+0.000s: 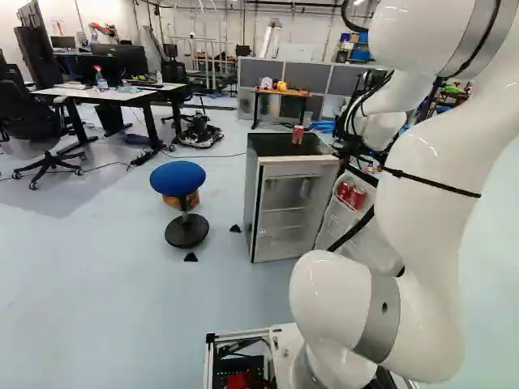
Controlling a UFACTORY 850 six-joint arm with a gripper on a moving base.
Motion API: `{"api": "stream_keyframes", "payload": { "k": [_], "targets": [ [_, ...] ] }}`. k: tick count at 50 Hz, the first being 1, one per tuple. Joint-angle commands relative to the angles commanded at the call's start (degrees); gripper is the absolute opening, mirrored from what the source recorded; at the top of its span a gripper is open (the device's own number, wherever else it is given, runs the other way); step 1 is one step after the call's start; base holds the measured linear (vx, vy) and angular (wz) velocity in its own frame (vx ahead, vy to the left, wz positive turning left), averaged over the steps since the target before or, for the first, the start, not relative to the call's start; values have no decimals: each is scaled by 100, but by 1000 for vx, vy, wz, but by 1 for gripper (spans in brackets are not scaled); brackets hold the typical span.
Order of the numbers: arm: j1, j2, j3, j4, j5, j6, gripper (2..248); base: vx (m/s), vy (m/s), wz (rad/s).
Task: Grab a drink from the fridge
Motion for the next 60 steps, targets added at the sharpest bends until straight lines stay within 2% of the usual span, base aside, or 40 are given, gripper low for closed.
{"api": "stream_keyframes", "payload": {
  "k": [16, 28, 60],
  "targets": [
    [-247, 26, -182, 29, -15, 0, 247, 0, 0, 0],
    [-435, 46, -315, 253, -164, 0, 247, 0, 0, 0],
    [-926, -317, -762, 1546, -992, 0, 247, 0, 0, 0]
  ]
}}
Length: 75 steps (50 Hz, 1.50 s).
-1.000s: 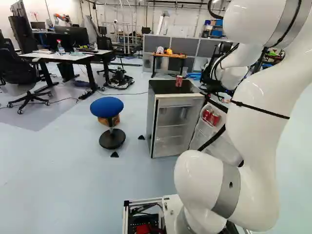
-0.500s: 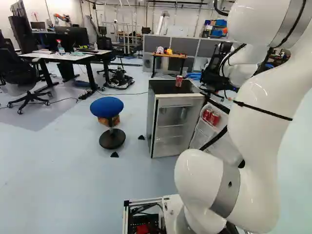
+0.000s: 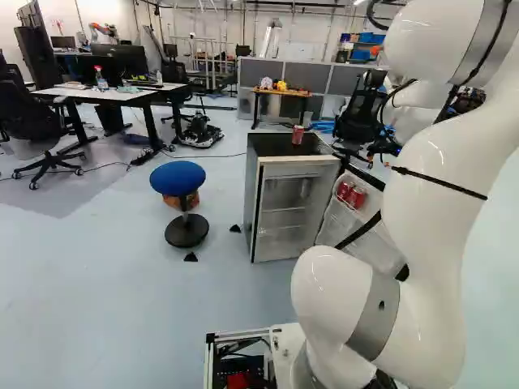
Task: Grab a drink from the fridge
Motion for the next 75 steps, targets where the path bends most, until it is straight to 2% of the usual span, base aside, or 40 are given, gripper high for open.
{"api": "stream_keyframes", "payload": {
  "k": [10, 17, 39, 52, 75],
  "targets": [
    [-151, -119, -151, 373, -248, 0, 247, 0, 0, 0],
    [-263, -191, -243, 495, -415, 0, 247, 0, 0, 0],
    [-657, -318, -407, 499, -844, 0, 247, 0, 0, 0],
    [-899, -393, -497, 499, -1250, 0, 247, 0, 0, 0],
    [-1311, -874, -802, 499, -2058, 0, 247, 0, 0, 0]
  ]
}}
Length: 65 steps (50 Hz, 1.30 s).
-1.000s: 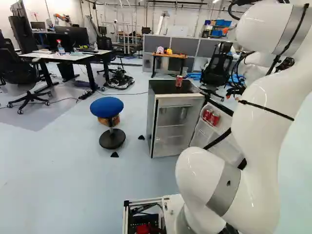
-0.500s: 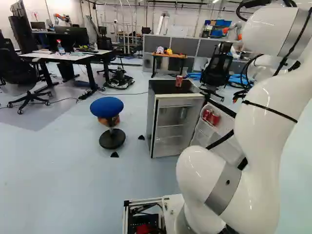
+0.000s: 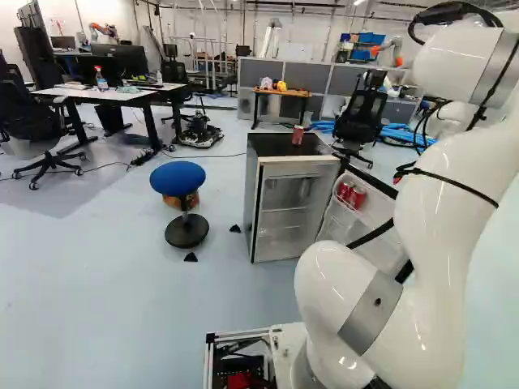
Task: Grab a drink from the fridge
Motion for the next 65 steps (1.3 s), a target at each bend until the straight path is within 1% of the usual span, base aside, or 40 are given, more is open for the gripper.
{"api": "stream_keyframes", "payload": {
  "k": [20, 37, 65],
  "targets": [
    [-24, -372, -167, 0, 0, 0, 247, 0, 0, 0],
    [-23, -331, -106, 0, 0, 0, 247, 0, 0, 0],
    [26, -57, 297, 0, 0, 0, 247, 0, 0, 0]
  ]
}}
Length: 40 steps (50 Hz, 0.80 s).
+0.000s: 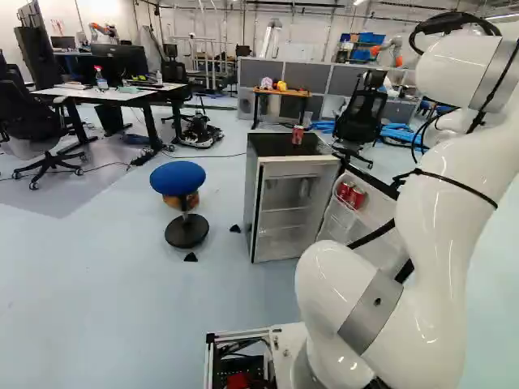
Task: Grab a drink from the fridge
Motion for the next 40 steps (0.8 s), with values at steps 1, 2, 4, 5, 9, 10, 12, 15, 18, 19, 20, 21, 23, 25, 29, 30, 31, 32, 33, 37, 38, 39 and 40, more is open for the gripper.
{"api": "stream_keyframes", "payload": {
  "k": [1, 2, 4, 5, 9, 10, 12, 15, 18, 19, 20, 21, 23, 25, 29, 30, 31, 32, 33, 37, 38, 39, 40],
  "targets": [
    [4, 8, 12, 0, 0, 0, 247, 0, 0, 0],
    [8, 18, 26, 0, 0, 0, 247, 0, 0, 0],
    [18, 38, 56, 0, 0, 0, 247, 0, 0, 0],
    [22, 48, 70, 0, 0, 0, 247, 0, 0, 0],
    [42, 86, 126, 0, 0, 0, 247, 0, 0, 0],
    [48, 96, 140, 0, 0, 0, 247, 0, 0, 0],
    [58, 115, 168, 0, 0, 0, 247, 0, 0, 0],
    [73, 145, 210, 0, 0, 0, 247, 0, 0, 0],
    [88, 173, 252, 0, 0, 0, 247, 0, 0, 0],
    [94, 183, 266, 0, 0, 0, 247, 0, 0, 0],
    [99, 193, 280, 0, 0, 0, 247, 0, 0, 0],
    [105, 205, 297, 0, 0, 0, 247, 0, 0, 0],
    [115, 223, 323, 0, 0, 0, 247, 0, 0, 0],
    [128, 244, 354, 0, 0, 0, 247, 0, 0, 0],
    [157, 286, 415, 0, 0, 0, 247, 0, 0, 0],
    [165, 298, 431, 0, 0, 0, 247, 0, 0, 0],
    [173, 309, 448, 0, 0, 0, 247, 0, 0, 0],
    [181, 321, 465, 0, 0, 0, 247, 0, 0, 0],
    [190, 333, 482, 0, 0, 0, 247, 0, 0, 0],
    [225, 382, 551, 0, 0, 0, 247, 0, 0, 0],
    [234, 394, 569, 0, 0, 0, 247, 0, 0, 0],
    [243, 406, 587, 0, 0, 0, 247, 0, 0, 0],
    [252, 419, 605, 0, 0, 0, 247, 0, 0, 0]
  ]
}}
